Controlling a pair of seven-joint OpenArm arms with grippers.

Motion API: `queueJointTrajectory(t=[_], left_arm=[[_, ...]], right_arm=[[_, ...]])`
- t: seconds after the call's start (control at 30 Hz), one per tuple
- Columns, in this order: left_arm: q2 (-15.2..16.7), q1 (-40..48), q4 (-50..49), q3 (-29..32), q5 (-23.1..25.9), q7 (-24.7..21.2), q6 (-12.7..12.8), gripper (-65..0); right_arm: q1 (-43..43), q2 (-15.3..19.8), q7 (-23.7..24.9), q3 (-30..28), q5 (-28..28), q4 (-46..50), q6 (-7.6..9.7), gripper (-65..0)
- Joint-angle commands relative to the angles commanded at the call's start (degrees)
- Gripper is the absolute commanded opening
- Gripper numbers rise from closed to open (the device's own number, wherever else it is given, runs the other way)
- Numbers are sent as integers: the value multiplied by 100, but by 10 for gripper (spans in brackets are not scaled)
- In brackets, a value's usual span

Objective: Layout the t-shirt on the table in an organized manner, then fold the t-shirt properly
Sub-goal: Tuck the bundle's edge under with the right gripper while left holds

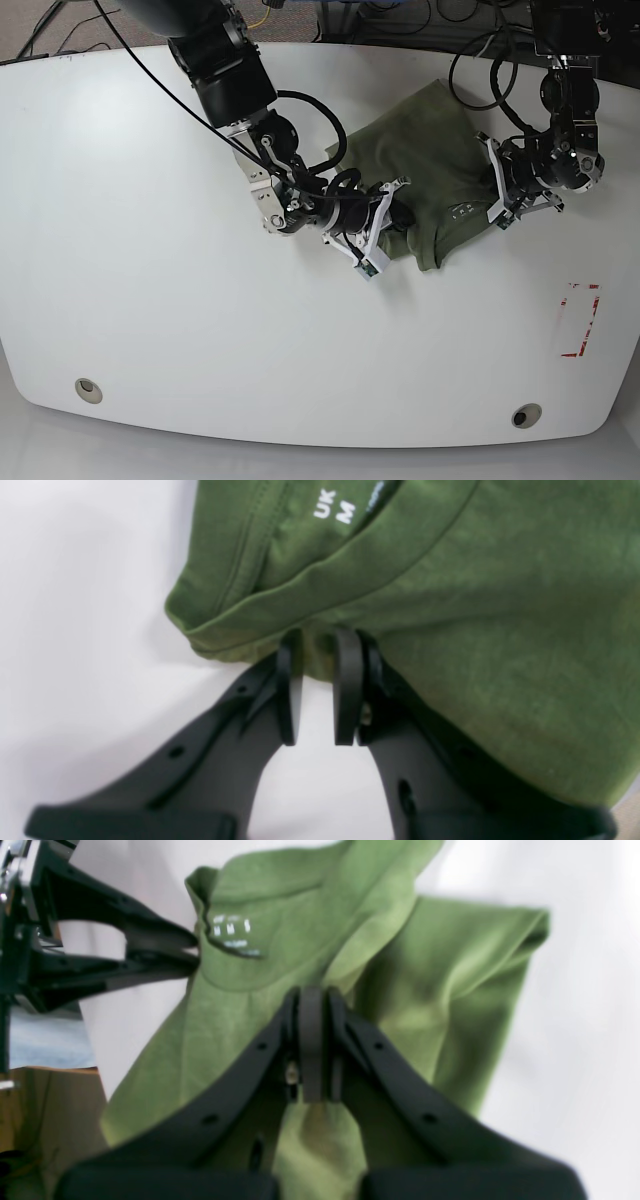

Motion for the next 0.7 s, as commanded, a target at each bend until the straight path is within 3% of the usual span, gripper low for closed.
queueJointTrajectory(t=[0.3,0.6,0.7], left_arm=[[0,9,0,0,0,0,0,-553],[0,-9,0,0,0,0,0,-553],[0,-9,0,0,0,0,0,-553]], right_arm=[[0,237,-527,44,-35,809,-18,-650],[-18,466,-484,44,-44,633,-26,-650],[9,563,-255,44,-44,448,-26,-650]])
